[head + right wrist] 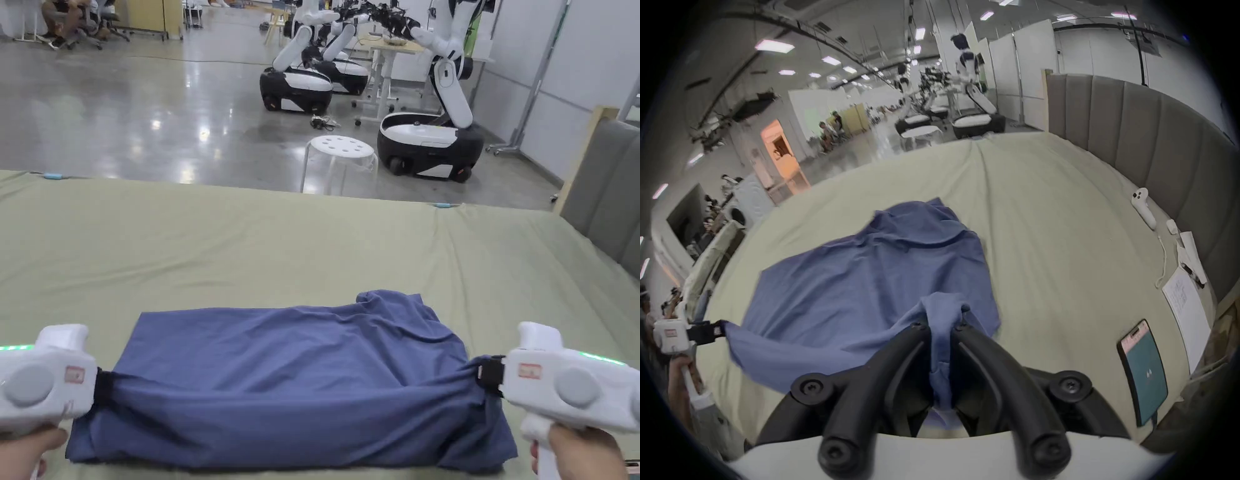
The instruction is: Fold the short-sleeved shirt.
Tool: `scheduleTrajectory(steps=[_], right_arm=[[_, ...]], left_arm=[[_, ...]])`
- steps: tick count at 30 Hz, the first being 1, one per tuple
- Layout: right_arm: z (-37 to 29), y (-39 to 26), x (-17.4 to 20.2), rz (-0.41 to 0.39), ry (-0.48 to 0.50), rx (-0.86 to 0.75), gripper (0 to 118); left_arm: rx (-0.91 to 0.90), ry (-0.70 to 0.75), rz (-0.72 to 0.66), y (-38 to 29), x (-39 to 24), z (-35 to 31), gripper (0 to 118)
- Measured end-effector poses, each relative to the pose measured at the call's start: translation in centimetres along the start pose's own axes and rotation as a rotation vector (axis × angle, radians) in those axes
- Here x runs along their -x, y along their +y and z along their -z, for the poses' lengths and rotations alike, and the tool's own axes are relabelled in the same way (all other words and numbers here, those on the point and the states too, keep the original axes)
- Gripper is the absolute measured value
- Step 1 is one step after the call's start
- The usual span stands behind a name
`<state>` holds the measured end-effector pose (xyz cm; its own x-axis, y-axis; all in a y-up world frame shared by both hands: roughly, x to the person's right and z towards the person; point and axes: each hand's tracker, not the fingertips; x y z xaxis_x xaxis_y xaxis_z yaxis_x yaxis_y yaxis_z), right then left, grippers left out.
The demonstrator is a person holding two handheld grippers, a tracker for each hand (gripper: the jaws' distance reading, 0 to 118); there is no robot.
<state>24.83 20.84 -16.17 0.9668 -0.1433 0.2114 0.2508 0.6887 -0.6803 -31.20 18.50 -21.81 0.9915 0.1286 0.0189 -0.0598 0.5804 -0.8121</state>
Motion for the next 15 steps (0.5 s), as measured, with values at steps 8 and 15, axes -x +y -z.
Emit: scheduleTrajectory(steps=[8, 15], right_arm=[[4.5, -0.7, -1.4, 0.128, -0.007, 0.029, 66], [-5.3, -4.7, 0.9, -0.136, 0.020, -0.274, 111]], left_arm=[[0.024, -0.022, -0.188, -0.5, 1.6, 3.5, 58], [-0.320, 0.009, -0.029, -5.8, -0.8, -6.7, 73]])
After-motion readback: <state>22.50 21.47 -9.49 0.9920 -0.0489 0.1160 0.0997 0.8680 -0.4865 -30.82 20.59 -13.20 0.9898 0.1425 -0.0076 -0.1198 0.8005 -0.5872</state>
